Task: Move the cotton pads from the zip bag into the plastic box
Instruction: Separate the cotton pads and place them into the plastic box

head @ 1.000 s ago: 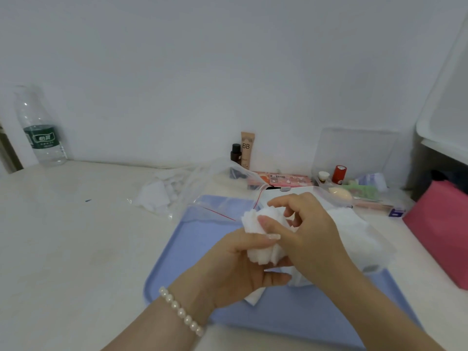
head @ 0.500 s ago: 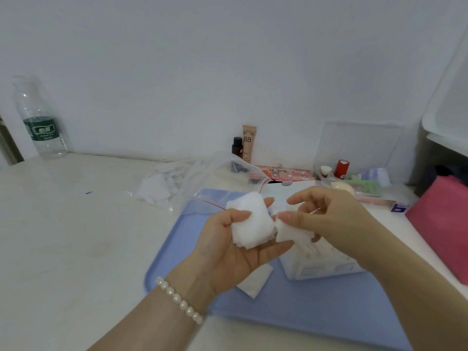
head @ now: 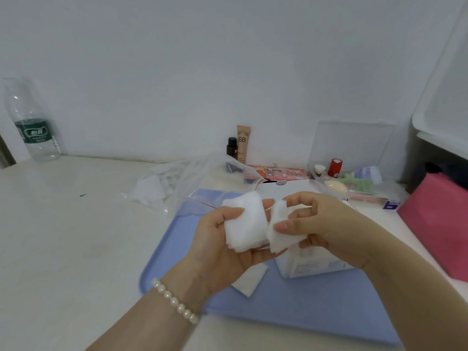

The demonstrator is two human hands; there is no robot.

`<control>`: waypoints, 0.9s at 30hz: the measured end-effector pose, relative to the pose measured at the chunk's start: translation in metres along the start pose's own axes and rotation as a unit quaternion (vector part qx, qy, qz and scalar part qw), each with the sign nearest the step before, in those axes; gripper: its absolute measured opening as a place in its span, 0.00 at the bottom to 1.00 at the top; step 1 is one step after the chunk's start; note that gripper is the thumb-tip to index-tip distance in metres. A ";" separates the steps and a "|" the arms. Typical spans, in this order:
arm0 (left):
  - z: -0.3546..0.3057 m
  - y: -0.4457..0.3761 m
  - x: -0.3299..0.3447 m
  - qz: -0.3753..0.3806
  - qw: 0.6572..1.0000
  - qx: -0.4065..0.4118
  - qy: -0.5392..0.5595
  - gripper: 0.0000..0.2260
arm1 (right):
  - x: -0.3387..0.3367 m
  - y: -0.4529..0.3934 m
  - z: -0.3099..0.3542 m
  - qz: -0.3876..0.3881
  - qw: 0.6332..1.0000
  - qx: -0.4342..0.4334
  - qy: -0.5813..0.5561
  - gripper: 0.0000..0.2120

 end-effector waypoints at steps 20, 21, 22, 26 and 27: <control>0.004 -0.004 -0.006 -0.147 0.968 0.121 -0.162 0.11 | 0.026 0.001 -0.004 -0.164 0.945 -0.184 -0.213 0.09; 0.003 -0.004 -0.006 -0.145 0.969 0.124 -0.158 0.11 | 0.025 0.002 -0.004 -0.167 0.945 -0.191 -0.209 0.11; 0.003 -0.003 -0.005 -0.139 0.970 0.125 -0.152 0.11 | 0.024 0.003 -0.003 -0.164 0.945 -0.198 -0.204 0.11; 0.003 -0.001 0.002 -0.111 0.978 0.113 -0.133 0.11 | 0.031 0.006 0.001 -0.161 0.950 -0.221 -0.153 0.11; 0.003 -0.001 0.003 -0.108 0.980 0.105 -0.129 0.11 | 0.033 0.006 0.000 -0.166 0.950 -0.227 -0.134 0.11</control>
Point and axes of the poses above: each hand's wrist, its own y-axis away from the middle knuckle, its own x-axis out of the palm, z = x × y, the point moved 4 cm from there along -y, towards the middle knuckle, and after that the axes turned 2 degrees about -x, right-handed, at the moved point
